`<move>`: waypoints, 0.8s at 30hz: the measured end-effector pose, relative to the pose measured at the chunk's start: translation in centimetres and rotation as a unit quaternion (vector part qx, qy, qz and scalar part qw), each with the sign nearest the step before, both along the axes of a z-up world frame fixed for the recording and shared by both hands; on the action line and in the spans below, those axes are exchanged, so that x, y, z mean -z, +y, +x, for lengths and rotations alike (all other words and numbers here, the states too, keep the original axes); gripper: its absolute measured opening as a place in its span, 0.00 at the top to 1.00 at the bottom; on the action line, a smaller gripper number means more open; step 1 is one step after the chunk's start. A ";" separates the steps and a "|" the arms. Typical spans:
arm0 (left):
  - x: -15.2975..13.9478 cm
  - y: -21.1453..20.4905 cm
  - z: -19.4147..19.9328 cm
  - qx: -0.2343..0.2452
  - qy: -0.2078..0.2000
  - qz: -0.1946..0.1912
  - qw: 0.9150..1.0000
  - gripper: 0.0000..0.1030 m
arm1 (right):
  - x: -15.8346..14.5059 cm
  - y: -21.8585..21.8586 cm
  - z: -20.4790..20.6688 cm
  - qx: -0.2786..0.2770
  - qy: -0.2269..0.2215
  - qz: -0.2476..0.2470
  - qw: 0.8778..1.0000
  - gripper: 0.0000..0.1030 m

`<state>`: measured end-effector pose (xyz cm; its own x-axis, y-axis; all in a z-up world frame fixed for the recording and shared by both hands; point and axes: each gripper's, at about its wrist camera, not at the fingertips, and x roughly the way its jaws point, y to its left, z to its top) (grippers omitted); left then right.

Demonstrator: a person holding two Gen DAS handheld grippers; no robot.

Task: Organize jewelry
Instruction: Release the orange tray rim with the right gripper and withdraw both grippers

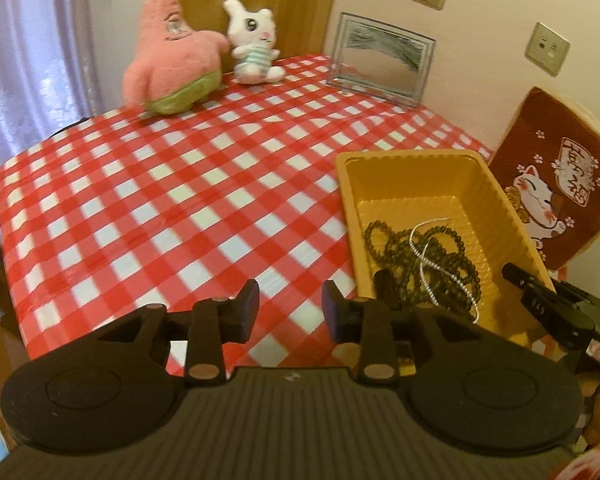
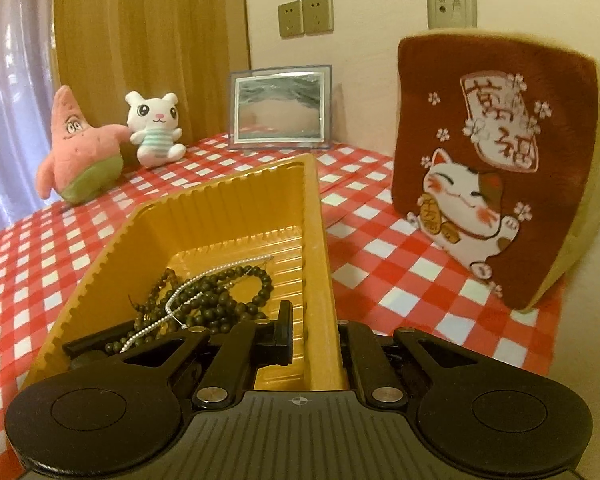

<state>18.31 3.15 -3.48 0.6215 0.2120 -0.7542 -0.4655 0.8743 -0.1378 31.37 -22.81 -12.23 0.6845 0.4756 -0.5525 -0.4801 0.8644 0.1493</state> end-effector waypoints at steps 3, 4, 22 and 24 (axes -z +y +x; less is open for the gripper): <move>0.0 -0.5 -1.0 -0.013 0.005 0.006 1.000 0.67 | 0.6 -0.7 1.0 -0.020 0.037 0.016 0.999 0.76; 0.0 -0.7 -1.4 -0.017 0.007 0.009 1.000 0.66 | 0.9 -1.0 1.3 -0.029 0.052 0.028 0.998 0.60; -2.1 -4.8 -4.7 0.026 0.008 0.047 0.999 0.49 | -4.3 -3.0 -3.4 -0.002 0.048 0.047 0.998 0.25; -2.3 -5.1 -5.2 0.032 0.010 0.047 0.998 0.49 | -4.9 -2.8 -4.5 -0.016 0.082 0.054 0.995 0.25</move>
